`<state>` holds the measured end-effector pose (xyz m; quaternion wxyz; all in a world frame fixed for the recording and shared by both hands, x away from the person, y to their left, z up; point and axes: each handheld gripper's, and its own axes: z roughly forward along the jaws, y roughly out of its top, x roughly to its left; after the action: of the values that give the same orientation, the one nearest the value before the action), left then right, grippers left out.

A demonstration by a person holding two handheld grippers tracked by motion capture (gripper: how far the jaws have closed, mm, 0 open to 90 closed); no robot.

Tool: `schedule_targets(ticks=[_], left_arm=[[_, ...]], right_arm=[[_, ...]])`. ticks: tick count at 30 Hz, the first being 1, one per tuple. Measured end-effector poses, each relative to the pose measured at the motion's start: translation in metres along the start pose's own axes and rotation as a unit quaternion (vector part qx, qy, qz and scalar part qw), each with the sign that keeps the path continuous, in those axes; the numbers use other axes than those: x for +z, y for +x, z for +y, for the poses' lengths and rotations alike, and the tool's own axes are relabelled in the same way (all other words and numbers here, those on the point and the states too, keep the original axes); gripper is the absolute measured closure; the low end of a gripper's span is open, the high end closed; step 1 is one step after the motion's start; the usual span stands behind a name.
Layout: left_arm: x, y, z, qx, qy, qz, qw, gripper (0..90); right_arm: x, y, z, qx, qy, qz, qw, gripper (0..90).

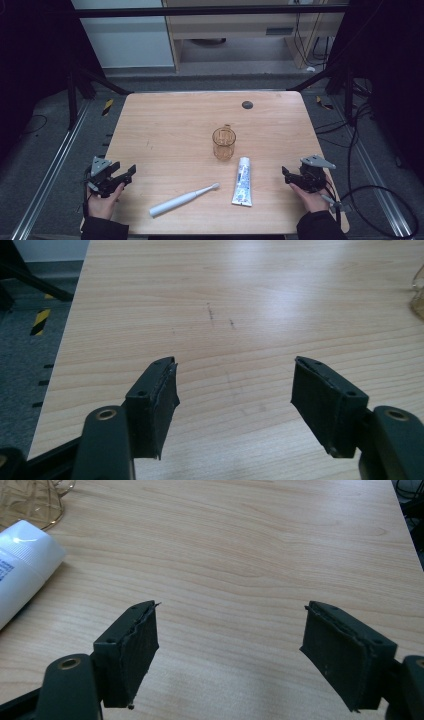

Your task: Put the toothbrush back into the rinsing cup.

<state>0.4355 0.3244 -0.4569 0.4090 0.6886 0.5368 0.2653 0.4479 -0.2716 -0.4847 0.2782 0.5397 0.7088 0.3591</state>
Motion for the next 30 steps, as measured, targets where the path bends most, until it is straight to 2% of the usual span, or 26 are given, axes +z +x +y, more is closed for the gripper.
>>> schedule_targets(ticks=[1, 3, 4, 6, 7, 12, 15, 16, 17, 19, 20, 22, 24, 25, 26, 27, 28, 29, 30], left_arm=[[0.000, 0.000, 0.000, 0.000, 0.000, 0.000, 1.0000, 36.8], [-0.001, -0.005, 0.001, 0.017, 0.011, -0.010, 0.9997, 37.7], [-0.001, -0.005, 0.001, 0.017, 0.011, -0.010, 0.9997, 38.8], [-0.001, -0.009, 0.002, 0.031, 0.018, -0.028, 0.9990, 41.5], [-0.001, -0.009, 0.002, 0.031, 0.018, -0.028, 0.9990, 42.4], [-0.002, -0.017, 0.004, 0.060, 0.032, -0.053, 0.9963, 47.4], [-0.001, -0.022, 0.005, 0.071, 0.041, -0.068, 0.9944, 49.8], [-0.001, -0.025, 0.005, 0.075, 0.044, -0.082, 0.9928, 50.5], [-0.001, -0.025, 0.005, 0.075, 0.044, -0.082, 0.9928, 51.5], [-0.001, -0.031, 0.007, 0.089, 0.052, -0.097, 0.9899, 52.7], [-0.001, -0.031, 0.007, 0.089, 0.052, -0.097, 0.9899, 53.4], [0.000, -0.035, 0.008, 0.099, 0.062, -0.108, 0.9873, 53.8], [0.003, -0.041, 0.007, 0.110, 0.080, -0.127, 0.9825, 54.7], [0.003, -0.041, 0.007, 0.110, 0.080, -0.127, 0.9825, 55.5], [0.005, -0.044, 0.007, 0.120, 0.091, -0.135, 0.9793, 57.1], [0.005, -0.044, 0.007, 0.120, 0.091, -0.135, 0.9793, 57.8], [0.005, -0.048, 0.007, 0.133, 0.100, -0.140, 0.9761, 58.7], [0.005, -0.048, 0.007, 0.133, 0.100, -0.140, 0.9761, 60.2], [0.005, -0.052, 0.008, 0.143, 0.106, -0.149, 0.9727, 61.3]], right_arm=[[-0.002, 0.001, 0.000, 0.002, 0.000, 0.002, 1.0000, 22.0], [-0.004, 0.002, 0.000, -0.003, -0.006, 0.002, 1.0000, 22.0], [-0.004, 0.002, 0.000, -0.003, -0.006, 0.002, 1.0000, 22.0], [-0.005, 0.003, 0.001, 0.000, -0.010, 0.006, 0.9999, 21.8], [-0.005, 0.003, 0.001, 0.000, -0.010, 0.006, 0.9999, 21.8], [-0.002, 0.006, -0.001, -0.008, 0.003, 0.008, 0.9999, 22.0], [-0.001, 0.005, 0.000, -0.007, 0.004, 0.009, 0.9999, 22.0], [-0.002, 0.006, 0.000, -0.005, 0.005, 0.009, 0.9999, 22.0], [-0.002, 0.006, 0.000, -0.005, 0.005, 0.009, 0.9999, 22.0], [-0.002, 0.007, 0.000, -0.010, 0.004, 0.010, 0.9999, 22.1], [-0.002, 0.007, 0.000, -0.010, 0.004, 0.010, 0.9999, 22.1], [-0.002, 0.008, 0.000, -0.011, 0.005, 0.012, 0.9999, 22.2], [0.000, 0.008, 0.000, -0.014, 0.008, 0.013, 0.9998, 22.2], [0.000, 0.008, 0.000, -0.014, 0.008, 0.013, 0.9998, 22.2], [0.000, 0.008, -0.001, -0.015, 0.011, 0.014, 0.9997, 22.3], [0.000, 0.008, -0.001, -0.015, 0.011, 0.014, 0.9997, 22.3], [0.000, 0.008, -0.001, -0.014, 0.012, 0.015, 0.9997, 22.4], [0.000, 0.008, -0.001, -0.013, 0.014, 0.015, 0.9997, 22.5], [0.001, 0.008, -0.001, -0.015, 0.014, 0.016, 0.9997, 22.5]])
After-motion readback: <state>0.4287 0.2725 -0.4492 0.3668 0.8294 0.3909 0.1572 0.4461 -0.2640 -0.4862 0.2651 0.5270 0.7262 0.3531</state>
